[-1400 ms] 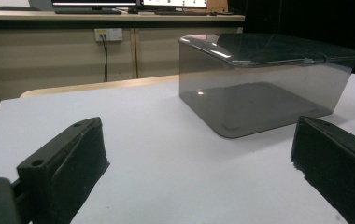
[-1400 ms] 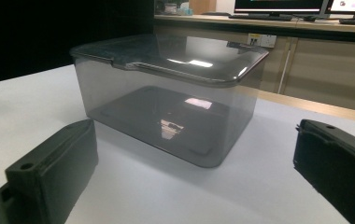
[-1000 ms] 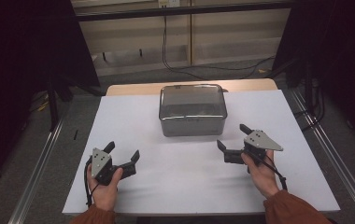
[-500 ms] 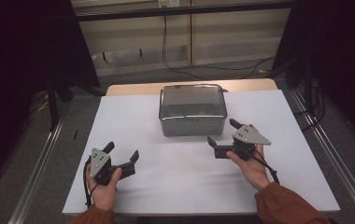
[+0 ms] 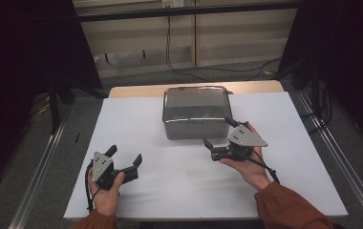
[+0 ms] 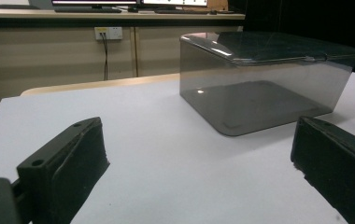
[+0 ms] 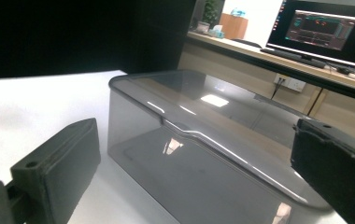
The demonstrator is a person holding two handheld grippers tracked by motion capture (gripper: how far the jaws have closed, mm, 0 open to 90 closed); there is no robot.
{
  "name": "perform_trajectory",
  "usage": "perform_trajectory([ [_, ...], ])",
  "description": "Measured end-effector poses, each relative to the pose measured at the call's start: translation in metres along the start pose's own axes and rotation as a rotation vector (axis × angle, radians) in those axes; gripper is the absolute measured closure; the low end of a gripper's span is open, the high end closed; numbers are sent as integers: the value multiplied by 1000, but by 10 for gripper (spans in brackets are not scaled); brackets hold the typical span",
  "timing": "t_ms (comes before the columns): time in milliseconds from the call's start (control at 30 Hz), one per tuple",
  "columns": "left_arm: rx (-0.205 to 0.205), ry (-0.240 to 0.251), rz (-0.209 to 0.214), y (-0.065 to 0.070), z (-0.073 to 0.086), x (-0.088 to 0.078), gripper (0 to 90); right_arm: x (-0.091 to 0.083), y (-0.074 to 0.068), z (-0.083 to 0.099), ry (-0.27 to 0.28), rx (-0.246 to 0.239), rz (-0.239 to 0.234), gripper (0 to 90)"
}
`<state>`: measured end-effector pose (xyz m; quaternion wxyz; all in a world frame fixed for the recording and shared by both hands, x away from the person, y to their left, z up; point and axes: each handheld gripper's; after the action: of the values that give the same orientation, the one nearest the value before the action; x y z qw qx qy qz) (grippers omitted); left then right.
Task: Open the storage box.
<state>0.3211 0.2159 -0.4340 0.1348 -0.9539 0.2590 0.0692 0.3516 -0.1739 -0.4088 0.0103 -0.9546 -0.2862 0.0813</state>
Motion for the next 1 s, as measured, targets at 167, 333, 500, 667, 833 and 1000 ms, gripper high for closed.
perform_trajectory([
  [167, -3, -1, 2, 1, 0, 0, 32, 7, -1, -1, -19, -58, 11, 31],
  [333, 0, -4, 9, 1, 0, 1, 32, 14, -9, -1, -51, -222, 34, 116],
  [500, -1, -9, 20, 1, 1, 1, 32, 22, -15, 0, -62, -330, 51, 129],
  [667, 2, -13, 24, 1, 1, 2, 32, 29, -19, 1, -47, -467, 89, 180],
  [833, 2, -15, 32, 1, 1, 2, 32, 37, -21, 0, -58, -553, 115, 229],
  [1000, 10, -20, 45, 2, 1, 3, 32, 44, -23, 6, -102, -662, 116, 295],
])
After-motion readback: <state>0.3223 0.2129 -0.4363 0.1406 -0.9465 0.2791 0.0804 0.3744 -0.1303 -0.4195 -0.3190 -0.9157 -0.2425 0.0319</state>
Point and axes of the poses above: each handheld gripper's, and its own axes: x roughly forward along the jaws, z roughly out of its underside, y roughly to its right, and after that the axes turned 15 degrees about x, right-handed
